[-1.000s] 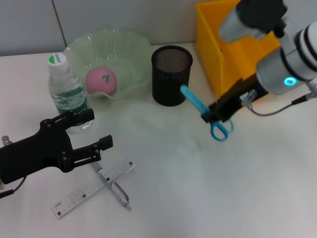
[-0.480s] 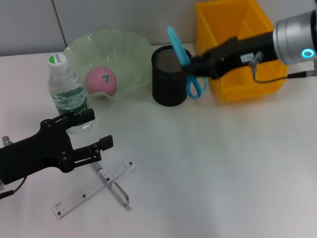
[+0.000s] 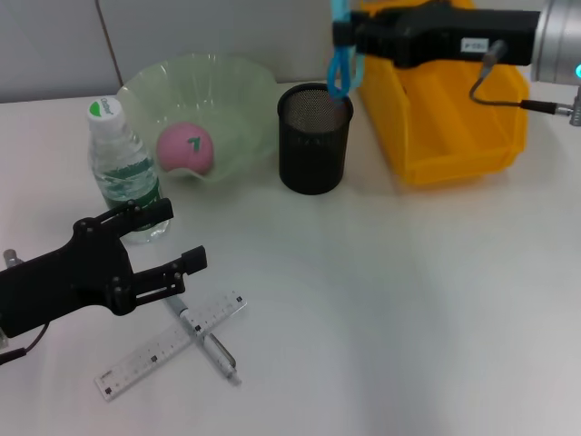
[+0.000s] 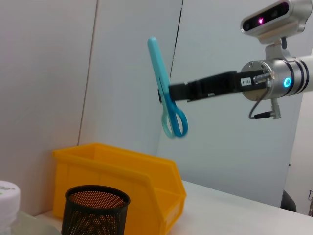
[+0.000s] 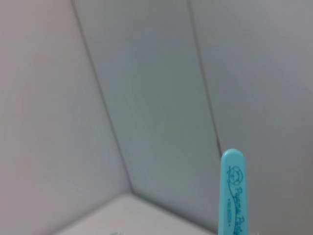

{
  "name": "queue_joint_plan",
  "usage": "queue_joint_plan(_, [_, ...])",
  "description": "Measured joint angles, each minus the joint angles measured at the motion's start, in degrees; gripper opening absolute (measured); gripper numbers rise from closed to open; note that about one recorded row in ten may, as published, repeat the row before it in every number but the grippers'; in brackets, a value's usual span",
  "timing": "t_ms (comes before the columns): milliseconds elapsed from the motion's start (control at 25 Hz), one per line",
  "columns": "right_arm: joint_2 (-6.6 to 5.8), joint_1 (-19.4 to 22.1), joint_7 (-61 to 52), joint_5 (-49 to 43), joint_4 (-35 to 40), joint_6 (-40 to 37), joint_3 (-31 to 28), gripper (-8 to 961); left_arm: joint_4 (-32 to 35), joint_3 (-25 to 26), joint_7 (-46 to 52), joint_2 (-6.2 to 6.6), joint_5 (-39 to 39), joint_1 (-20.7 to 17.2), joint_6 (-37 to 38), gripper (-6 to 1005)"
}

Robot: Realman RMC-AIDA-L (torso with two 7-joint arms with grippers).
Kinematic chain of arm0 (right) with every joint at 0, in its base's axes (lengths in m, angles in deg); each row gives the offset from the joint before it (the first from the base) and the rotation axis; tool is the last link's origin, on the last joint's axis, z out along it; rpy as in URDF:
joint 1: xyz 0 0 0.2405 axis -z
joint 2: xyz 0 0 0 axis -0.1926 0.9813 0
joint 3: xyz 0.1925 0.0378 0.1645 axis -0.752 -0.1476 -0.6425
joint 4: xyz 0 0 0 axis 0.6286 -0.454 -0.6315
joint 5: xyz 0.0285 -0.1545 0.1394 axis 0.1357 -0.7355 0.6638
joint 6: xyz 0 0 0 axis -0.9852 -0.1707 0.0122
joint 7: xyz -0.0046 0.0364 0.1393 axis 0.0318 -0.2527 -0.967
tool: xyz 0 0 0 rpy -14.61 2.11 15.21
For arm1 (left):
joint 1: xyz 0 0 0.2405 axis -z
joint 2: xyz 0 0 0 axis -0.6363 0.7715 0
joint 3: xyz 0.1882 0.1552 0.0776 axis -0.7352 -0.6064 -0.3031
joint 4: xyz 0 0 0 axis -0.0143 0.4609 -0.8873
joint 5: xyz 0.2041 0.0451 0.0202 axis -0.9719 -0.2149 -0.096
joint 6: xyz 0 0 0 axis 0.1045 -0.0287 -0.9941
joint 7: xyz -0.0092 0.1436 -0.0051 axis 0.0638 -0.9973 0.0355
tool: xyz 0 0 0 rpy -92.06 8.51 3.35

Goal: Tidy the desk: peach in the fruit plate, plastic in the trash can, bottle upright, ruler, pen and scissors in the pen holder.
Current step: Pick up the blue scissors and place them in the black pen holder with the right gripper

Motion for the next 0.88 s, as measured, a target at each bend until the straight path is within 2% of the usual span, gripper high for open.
queue_joint_plan(320, [-0.25,-1.8,5.9,3.0,-7.3,1.8,-3.2,239,-0.7,0.0,-0.1,-0.16,0.0,0.2,-0.3,841])
queue_joint_plan(680, [-0.16,-1.5,13.7,4.7,-8.3,3.8,-4.0,238,-2.0,0.3,-0.2,-0.18,0.0,0.7,-0.5,841])
queue_joint_plan(880, [0.0,-1.0,22.4,4.7,-7.8,5.7,-4.1,238,-2.3,0.4,-0.8,-0.18,0.0,0.7,-0.5,841])
